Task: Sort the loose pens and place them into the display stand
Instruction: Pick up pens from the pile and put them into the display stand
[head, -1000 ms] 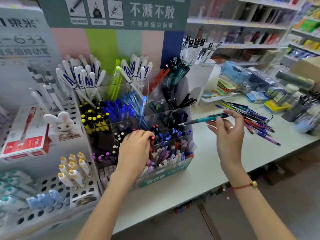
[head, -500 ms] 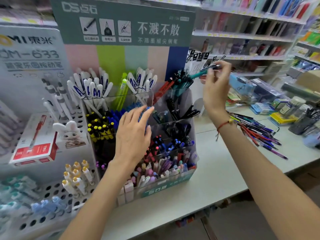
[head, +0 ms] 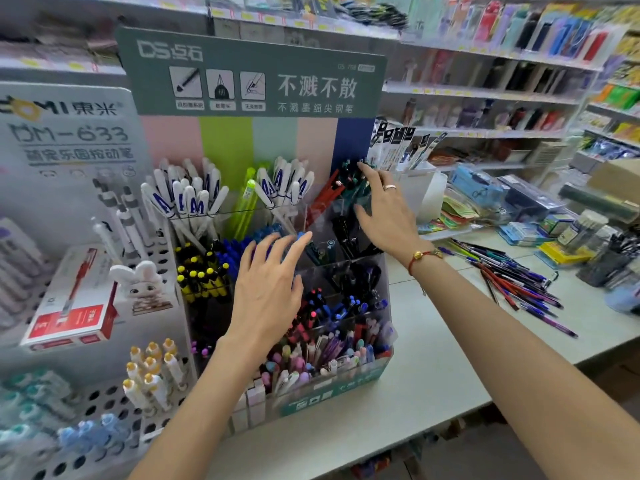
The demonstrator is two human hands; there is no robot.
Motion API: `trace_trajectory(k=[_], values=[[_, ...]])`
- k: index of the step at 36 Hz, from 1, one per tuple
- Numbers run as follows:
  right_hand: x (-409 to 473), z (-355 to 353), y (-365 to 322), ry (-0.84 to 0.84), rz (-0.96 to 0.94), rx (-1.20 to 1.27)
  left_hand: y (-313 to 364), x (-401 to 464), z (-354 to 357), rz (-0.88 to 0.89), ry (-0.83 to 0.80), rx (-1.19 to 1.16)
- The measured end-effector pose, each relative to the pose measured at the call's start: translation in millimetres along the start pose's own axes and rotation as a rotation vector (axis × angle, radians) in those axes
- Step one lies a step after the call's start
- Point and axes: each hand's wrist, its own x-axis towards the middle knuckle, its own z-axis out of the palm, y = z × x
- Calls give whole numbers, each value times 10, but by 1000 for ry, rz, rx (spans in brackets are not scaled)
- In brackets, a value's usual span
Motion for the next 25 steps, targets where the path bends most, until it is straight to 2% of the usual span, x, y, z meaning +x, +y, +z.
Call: trace_trajectory(k=[5,7,9,14,16,20,25], values=[[-396,-175,94,189,-82,108,154,43,-67,74,107,-51],[-625,-231,218,193,-75,122,313,89,-65,117,144,-86],[-858,-260,446,97,-26,80,517,141,-28,143,121,-123],[-1271,-305,1328,-444,239,-128,1057,304,338,219,-38,-169],[-1359,-350,1730,-577,327,-172,1299,384,571,221,-113,-205],[-1480,-427,2561,-638,464,-158,1906,603,1059,211,-339,-238],[-1534,-386,3603,-617,566,-140,2618,978,1892,181,-522,-215]])
